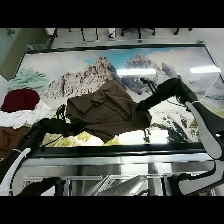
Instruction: Fold the shirts.
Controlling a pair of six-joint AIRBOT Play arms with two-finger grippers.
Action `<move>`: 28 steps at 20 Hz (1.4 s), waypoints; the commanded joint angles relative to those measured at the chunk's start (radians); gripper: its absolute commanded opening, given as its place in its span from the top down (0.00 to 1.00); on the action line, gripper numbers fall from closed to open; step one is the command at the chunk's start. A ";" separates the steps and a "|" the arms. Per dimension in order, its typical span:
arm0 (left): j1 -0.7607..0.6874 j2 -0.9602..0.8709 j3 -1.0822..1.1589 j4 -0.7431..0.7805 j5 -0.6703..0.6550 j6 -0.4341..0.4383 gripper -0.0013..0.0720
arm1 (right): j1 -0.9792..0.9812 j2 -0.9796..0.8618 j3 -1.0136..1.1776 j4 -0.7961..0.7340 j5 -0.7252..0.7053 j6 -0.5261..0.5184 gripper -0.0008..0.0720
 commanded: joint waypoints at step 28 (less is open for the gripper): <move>0.257 -0.050 0.598 0.023 0.040 0.090 0.96 | -0.333 0.505 -0.156 0.047 0.487 0.310 0.96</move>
